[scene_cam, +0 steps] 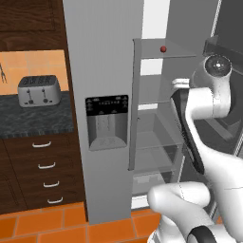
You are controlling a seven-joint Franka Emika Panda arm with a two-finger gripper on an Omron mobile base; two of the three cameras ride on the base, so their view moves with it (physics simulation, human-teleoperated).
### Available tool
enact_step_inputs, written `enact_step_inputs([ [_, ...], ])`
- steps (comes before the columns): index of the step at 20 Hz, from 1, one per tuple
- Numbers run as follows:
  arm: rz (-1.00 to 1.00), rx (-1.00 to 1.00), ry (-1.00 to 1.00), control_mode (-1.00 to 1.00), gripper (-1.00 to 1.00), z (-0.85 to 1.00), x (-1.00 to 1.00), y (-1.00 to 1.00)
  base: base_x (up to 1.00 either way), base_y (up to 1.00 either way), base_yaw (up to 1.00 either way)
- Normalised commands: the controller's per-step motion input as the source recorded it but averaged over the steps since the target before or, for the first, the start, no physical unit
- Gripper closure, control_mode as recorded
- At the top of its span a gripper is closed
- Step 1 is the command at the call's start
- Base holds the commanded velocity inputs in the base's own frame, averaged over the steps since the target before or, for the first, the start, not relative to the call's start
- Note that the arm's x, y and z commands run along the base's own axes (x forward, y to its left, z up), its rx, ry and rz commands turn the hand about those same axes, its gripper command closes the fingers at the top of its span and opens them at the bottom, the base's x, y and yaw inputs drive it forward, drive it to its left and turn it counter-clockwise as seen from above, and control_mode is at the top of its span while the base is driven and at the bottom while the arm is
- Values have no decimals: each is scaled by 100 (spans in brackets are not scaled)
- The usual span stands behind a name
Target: Take the strawberry from the fridge and place it on top of the pancake, located on the dining counter.
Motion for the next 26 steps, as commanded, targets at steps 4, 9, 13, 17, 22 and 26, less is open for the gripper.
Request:
enact_step_inputs([
  [4, -3, 29, 0, -100, -100, 2, -46, 39, 0, 0, 0],
  [9, -6, 11, 0, -100, -100, -1, -73, 8, 0, 0, 0],
  [13, 3, -10, 4, -100, -100, -31, -17, 23, 0, 0, 0],
  [17, 2, -7, 4, -100, -100, -26, -17, 6, 0, 0, 0],
  [22, 0, 0, 0, 100, -100, 0, 0, 0, 20, -5, -21],
  [26, 0, 0, 0, 100, -100, 0, 0, 0, 77, -6, -34],
])
